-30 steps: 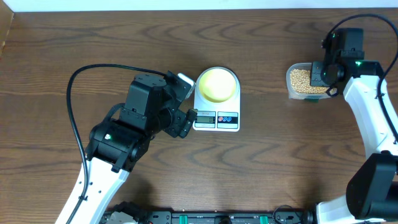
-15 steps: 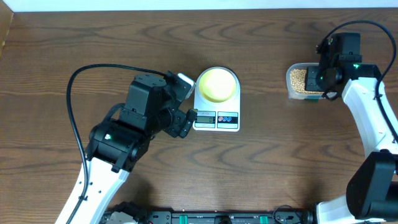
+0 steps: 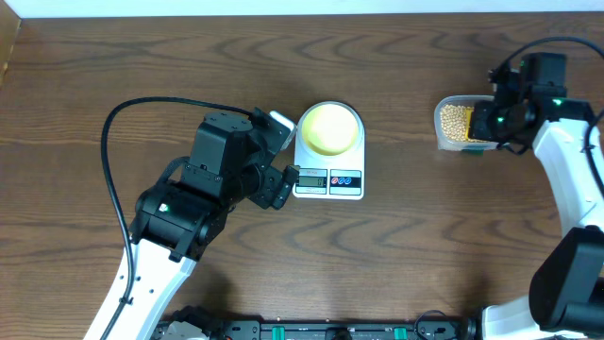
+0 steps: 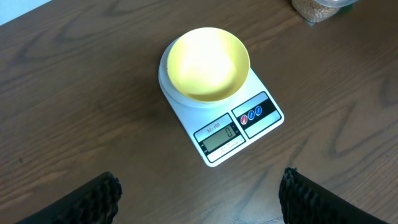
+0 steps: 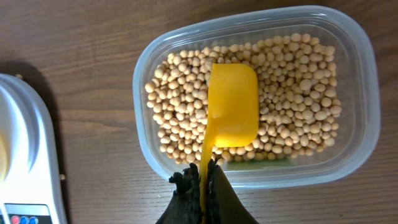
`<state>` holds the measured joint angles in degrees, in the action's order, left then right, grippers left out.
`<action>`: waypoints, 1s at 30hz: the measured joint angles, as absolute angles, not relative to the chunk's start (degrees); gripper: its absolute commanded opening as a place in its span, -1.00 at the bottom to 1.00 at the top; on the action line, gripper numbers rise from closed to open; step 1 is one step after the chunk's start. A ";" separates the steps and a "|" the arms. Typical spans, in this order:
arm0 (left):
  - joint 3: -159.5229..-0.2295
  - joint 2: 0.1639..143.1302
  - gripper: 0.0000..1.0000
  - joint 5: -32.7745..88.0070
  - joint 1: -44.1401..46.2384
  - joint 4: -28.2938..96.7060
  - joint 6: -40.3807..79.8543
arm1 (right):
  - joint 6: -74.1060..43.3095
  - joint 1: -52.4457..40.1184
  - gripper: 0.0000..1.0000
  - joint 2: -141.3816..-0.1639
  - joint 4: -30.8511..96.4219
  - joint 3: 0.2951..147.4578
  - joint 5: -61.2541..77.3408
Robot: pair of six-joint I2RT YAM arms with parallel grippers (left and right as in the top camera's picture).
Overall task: Scoop item into bowl and weigh 50g on scale
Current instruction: 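Lower the yellow scoop into the soybeans with the right gripper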
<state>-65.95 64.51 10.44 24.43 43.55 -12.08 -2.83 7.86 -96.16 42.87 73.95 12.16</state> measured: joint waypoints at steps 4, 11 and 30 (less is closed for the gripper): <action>-65.95 64.51 0.67 10.46 24.43 43.53 -12.08 | -2.85 10.98 -0.98 -96.16 42.96 73.82 15.64; -65.95 64.51 0.67 10.46 24.43 43.53 -12.08 | -2.98 14.87 -0.98 -96.16 43.42 73.76 20.21; -65.95 64.51 0.67 10.46 24.43 43.55 -12.10 | -2.96 23.73 -0.98 -96.16 45.12 73.65 34.54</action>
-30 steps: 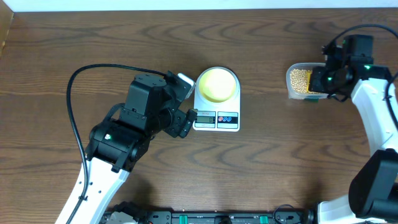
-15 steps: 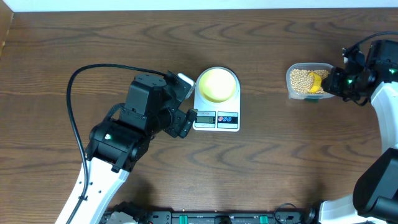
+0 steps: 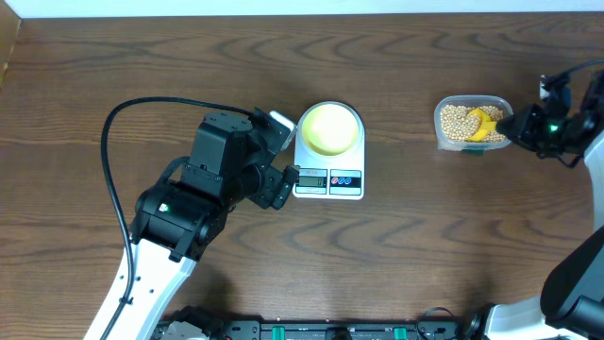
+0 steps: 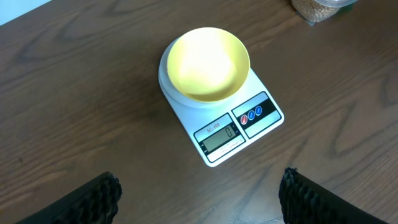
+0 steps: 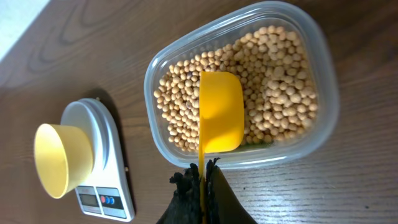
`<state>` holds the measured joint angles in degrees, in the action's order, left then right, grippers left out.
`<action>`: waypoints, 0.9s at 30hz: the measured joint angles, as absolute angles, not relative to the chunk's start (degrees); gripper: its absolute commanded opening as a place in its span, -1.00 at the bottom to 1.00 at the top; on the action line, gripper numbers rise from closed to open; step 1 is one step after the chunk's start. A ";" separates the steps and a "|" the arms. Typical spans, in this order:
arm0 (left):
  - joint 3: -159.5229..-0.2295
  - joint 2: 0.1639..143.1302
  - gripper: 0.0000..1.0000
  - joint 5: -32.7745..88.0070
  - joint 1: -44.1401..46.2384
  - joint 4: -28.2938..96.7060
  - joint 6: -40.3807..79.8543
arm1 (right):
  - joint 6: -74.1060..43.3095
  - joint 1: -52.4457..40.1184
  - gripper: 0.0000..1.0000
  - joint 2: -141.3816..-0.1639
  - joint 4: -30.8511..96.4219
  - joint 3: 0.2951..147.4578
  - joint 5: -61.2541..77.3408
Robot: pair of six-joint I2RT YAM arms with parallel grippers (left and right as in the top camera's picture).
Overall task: Scoop item into bowl and weigh 50g on scale
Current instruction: 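Lower the yellow scoop into the soybeans with the right gripper, then lift the filled scoop and carry it left toward the yellow bowl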
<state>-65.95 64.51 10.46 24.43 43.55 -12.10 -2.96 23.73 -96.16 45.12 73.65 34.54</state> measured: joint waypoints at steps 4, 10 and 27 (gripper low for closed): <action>-65.95 64.51 0.67 10.46 24.43 43.55 -12.10 | -2.96 25.52 -0.98 -96.16 45.65 73.63 36.07; -65.95 64.51 0.67 10.46 24.43 43.55 -12.08 | -2.94 28.32 -0.98 -96.16 45.80 73.63 41.47; -65.95 64.51 0.67 10.44 24.43 43.55 -12.10 | -1.98 34.72 -0.98 -96.16 46.92 73.63 52.75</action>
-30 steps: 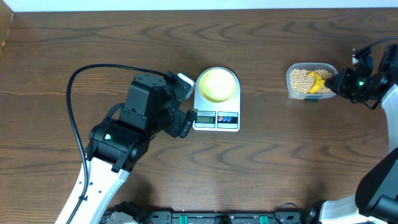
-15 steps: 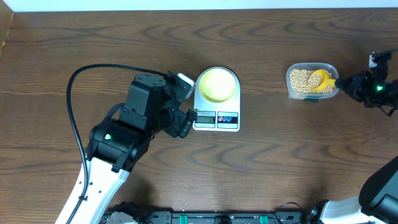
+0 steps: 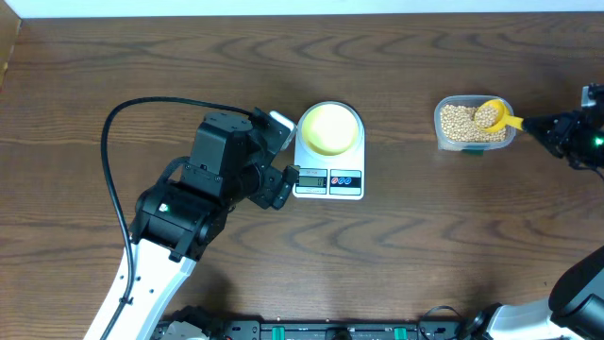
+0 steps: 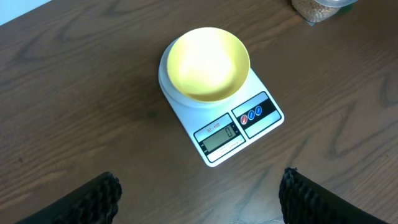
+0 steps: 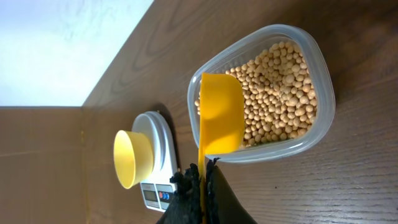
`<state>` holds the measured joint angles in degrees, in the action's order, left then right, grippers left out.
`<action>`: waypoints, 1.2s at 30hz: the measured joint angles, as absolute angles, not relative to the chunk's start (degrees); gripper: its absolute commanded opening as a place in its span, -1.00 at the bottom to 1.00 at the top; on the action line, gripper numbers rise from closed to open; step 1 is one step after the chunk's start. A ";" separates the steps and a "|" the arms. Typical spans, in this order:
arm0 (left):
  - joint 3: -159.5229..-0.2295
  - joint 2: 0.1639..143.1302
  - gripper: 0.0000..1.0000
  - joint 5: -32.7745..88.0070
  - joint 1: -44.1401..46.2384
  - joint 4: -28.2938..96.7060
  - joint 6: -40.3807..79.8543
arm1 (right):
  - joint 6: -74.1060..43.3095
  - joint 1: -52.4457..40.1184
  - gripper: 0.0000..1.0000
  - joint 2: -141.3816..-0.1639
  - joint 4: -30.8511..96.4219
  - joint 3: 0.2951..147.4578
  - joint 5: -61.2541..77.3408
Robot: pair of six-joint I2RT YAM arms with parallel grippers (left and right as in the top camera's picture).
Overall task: Scoop item into bowl and weigh 50g on scale
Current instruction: 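Lift the filled scoop and carry it left toward the yellow bowl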
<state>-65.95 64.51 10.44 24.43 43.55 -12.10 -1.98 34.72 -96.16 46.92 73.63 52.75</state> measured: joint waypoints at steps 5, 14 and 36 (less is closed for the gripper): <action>-65.95 64.51 0.67 10.46 24.43 43.55 -12.10 | -0.40 35.73 -0.98 -96.16 47.59 73.63 55.90; -65.95 64.51 0.67 10.46 24.43 43.55 -12.08 | 1.78 36.38 -0.98 -96.16 47.42 73.63 64.79; -65.95 64.51 0.67 10.46 24.43 43.55 -12.08 | 0.03 28.77 -0.97 -96.16 42.19 73.52 73.38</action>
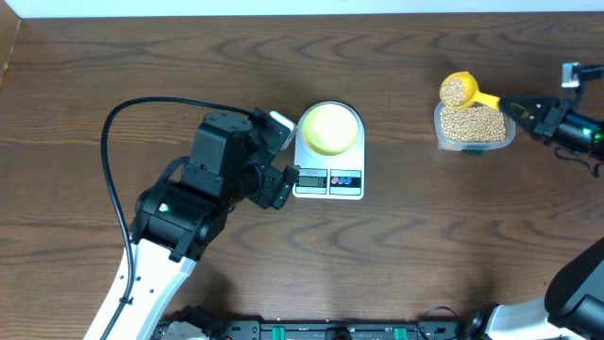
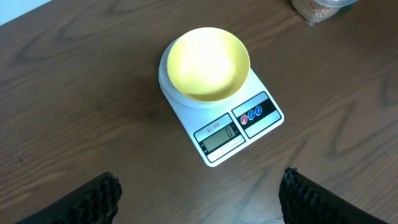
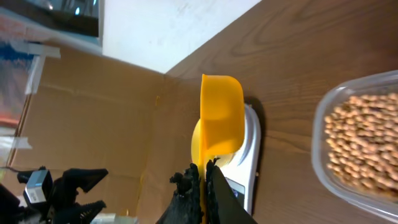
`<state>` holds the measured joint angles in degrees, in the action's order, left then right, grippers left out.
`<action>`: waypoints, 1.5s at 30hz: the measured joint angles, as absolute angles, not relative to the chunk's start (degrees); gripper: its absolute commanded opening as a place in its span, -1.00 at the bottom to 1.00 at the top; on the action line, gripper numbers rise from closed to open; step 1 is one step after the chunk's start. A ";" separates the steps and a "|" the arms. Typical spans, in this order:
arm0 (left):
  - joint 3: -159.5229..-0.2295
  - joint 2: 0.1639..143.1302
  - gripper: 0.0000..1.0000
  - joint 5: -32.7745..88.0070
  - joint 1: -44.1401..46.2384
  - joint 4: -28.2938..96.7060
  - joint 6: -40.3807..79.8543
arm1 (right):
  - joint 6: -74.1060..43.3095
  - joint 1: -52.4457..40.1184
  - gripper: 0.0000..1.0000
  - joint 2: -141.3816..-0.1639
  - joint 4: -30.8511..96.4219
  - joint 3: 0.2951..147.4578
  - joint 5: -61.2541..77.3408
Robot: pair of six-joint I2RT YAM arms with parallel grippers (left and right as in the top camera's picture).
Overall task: Scoop item into bowl and weigh 50g on scale
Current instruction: 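Lift the filled scoop and carry it left toward the yellow bowl, then tilt the scoop over the yellow bowl to pour soybeans in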
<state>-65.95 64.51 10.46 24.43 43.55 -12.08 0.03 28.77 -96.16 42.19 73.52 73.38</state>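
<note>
The yellow scoop [image 1: 457,91], heaped with soybeans, hangs over the far left corner of the clear soybean container [image 1: 475,126]. My right gripper [image 1: 514,107] is shut on its handle. In the right wrist view the scoop [image 3: 221,118] shows from below, with the gripper [image 3: 204,169] clamped on the handle and the container [image 3: 364,149] blurred at the right. The empty yellow bowl [image 1: 328,127] sits on the white scale [image 1: 328,179]. My left gripper [image 2: 199,182] hovers open in front of the scale [image 2: 239,124] and bowl [image 2: 208,62], holding nothing.
A black cable [image 1: 113,161] loops from the left arm across the left of the wooden table [image 1: 425,236]. Brown cardboard [image 3: 93,124] stands beyond the table's left edge. The container's corner [image 2: 320,7] shows at the top right of the left wrist view.
The scoop was at the container's right end with beans in it. Now it is raised and further left, over the container's far left corner. The left arm has not moved.
First the right gripper held the scoop flat on the beans, directly over the container. Then the gripper stood further right with the scoop tilted in the beans. Then the scoop held beans at the container's right end, and now it is lifted, full.
</note>
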 measured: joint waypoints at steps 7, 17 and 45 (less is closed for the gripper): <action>-65.95 64.51 0.67 10.46 24.43 43.55 -12.10 | -2.96 23.09 -0.97 -96.16 39.72 73.45 73.56; -65.95 64.51 0.67 10.46 24.43 43.55 -12.10 | -7.75 15.46 -0.97 -96.16 35.68 73.43 71.48; -65.95 64.51 0.67 10.46 24.43 43.55 -12.10 | -23.55 0.89 -0.98 -96.16 22.17 73.36 67.00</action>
<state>-65.95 64.51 10.46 24.43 43.55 -12.10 -23.55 0.89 -96.16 22.17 73.36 67.00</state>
